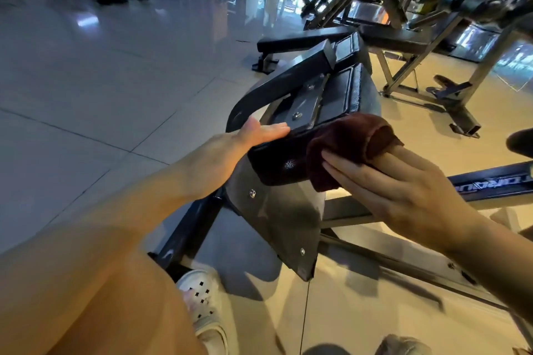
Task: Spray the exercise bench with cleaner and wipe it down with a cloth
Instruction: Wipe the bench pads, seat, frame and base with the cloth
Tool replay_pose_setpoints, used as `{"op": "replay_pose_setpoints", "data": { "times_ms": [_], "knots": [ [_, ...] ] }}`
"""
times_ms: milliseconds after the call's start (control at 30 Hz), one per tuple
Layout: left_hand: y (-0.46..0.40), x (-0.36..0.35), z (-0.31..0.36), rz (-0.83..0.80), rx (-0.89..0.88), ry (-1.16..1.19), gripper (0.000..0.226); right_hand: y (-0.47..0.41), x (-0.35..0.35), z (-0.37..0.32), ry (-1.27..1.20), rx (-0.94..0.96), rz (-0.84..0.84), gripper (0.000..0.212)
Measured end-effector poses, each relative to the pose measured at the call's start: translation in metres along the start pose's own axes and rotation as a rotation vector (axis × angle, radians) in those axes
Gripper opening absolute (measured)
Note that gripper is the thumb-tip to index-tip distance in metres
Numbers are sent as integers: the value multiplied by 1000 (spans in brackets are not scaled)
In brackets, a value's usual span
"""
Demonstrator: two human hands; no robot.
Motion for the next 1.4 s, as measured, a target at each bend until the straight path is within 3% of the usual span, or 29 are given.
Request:
{"op": "replay_pose_setpoints", "data": {
  "times_ms": [233,300,400,533,800,933,1067,1267,1400],
  "knots": [
    [16,8,19,92,-6,63,66,-55,-40,-41,34,54,64,40],
    [16,8,19,102,2,53,66,-69,-54,-55,-20,84,-1,40],
    [16,7,18,82,37,60,66,-56,-34,-45,-11,113,-46,57],
    [16,5,17,59,35,51,67,-15,8,-14,10,108,-28,40],
    [-3,8,4,54,-27,17,73,-2,13,-3,-1,2,43,38],
    [-11,8,-4,24,-44,-105,97,-45,-19,-39,-41,64,46,55],
    [14,6,17,98,-74,25,85,-74,-45,-61,-89,86,-44,67],
    [18,7,18,54,-3,103,65,-23,5,-19,28,44,2,41],
    [-9,9,-2,48,10,8,80,-7,22,-1,47,-50,53,34]
  ]
}}
Point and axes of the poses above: each hand's wrist, its own y-axis away from the middle knuckle, its own x-axis out of the back of the hand, z = x × y, the point moved 8 cm from there along -y, towards the middle knuckle, and after that the axes turned 9 degrees about -y, right-handed, at the moved point
